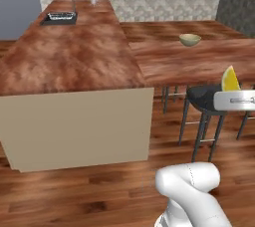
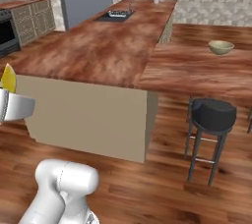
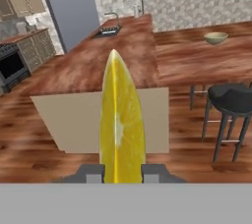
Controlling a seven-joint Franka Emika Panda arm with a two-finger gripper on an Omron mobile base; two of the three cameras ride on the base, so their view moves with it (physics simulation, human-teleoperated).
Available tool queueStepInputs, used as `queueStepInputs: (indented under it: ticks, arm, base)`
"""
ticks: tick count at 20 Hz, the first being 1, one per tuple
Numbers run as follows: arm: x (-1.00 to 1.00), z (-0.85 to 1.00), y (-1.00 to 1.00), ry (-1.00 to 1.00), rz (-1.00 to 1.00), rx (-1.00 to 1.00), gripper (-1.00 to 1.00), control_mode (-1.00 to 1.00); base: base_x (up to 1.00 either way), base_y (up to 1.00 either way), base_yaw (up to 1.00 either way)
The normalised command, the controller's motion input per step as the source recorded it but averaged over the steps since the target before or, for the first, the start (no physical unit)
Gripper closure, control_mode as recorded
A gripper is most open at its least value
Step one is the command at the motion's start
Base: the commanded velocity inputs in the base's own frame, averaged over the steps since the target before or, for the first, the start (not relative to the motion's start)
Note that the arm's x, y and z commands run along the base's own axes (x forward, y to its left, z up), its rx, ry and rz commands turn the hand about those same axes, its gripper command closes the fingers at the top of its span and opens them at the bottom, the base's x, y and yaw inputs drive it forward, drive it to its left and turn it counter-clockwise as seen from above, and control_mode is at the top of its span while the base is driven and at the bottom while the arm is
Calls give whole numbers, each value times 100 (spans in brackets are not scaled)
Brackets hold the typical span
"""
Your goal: There is a bowl on the dining counter. Grab a lemon wedge from the fridge and place it in the bowl. Then get the liquor bottle and glass cup from the cabinet and place them next to the bowl.
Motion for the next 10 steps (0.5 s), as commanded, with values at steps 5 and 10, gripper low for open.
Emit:
queueStepInputs:
  ticks: [5, 10]
  arm:
    - [0, 0, 0, 0, 0, 0, 100, 100]
    - [0, 0, 0, 0, 0, 0, 100, 100]
  base:
    - [50, -100, 0]
    - [49, -100, 0]
